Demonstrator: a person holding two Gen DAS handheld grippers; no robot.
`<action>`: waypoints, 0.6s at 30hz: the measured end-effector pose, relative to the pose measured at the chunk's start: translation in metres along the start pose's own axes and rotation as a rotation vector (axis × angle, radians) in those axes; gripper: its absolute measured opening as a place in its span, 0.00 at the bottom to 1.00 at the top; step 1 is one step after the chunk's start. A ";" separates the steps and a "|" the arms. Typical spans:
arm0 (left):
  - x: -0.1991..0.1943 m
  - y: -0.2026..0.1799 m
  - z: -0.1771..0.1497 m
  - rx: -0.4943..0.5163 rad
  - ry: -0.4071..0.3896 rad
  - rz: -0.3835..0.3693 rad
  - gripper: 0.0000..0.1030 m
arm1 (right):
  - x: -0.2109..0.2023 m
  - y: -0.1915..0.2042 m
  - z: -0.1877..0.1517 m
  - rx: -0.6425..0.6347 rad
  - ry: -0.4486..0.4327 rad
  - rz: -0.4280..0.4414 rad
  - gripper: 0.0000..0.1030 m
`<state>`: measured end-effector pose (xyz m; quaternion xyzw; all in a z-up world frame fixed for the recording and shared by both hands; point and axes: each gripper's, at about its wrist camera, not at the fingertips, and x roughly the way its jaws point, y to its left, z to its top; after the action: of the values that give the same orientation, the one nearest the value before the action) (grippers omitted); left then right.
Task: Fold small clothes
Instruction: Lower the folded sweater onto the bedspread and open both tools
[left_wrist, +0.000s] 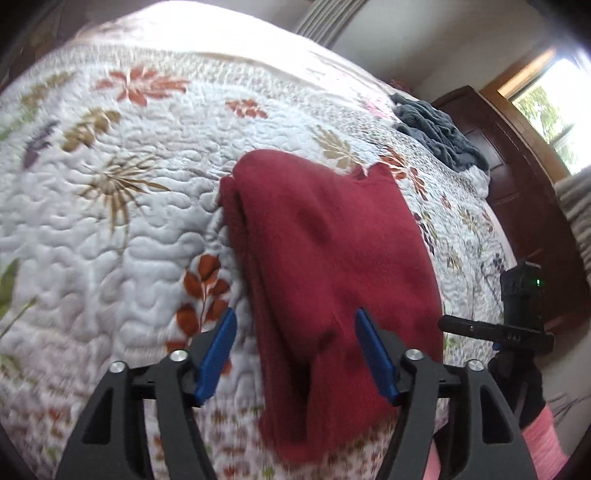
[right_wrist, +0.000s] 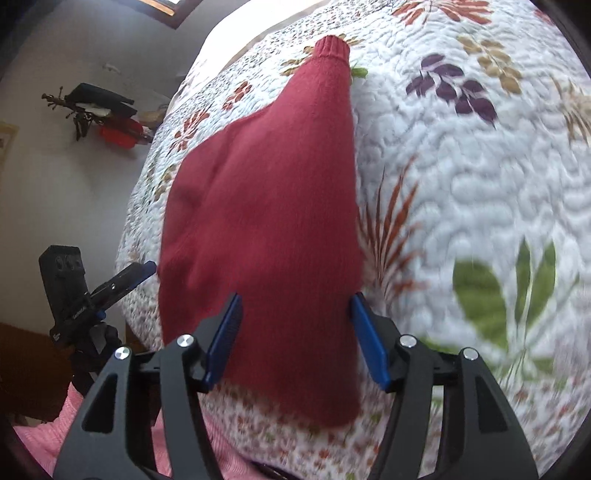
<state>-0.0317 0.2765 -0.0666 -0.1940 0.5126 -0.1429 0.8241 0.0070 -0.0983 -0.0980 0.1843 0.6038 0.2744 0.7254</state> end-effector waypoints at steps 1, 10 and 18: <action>-0.003 -0.003 -0.004 0.008 0.000 0.005 0.72 | -0.001 0.000 -0.007 -0.001 0.002 -0.012 0.59; 0.029 -0.018 -0.039 0.050 0.101 0.083 0.72 | 0.019 -0.008 -0.033 0.028 0.045 -0.064 0.38; 0.048 0.005 -0.051 0.008 0.153 0.081 0.66 | 0.023 -0.016 -0.045 0.035 0.063 -0.094 0.31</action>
<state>-0.0567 0.2516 -0.1273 -0.1585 0.5810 -0.1259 0.7883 -0.0319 -0.0997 -0.1342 0.1596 0.6391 0.2349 0.7148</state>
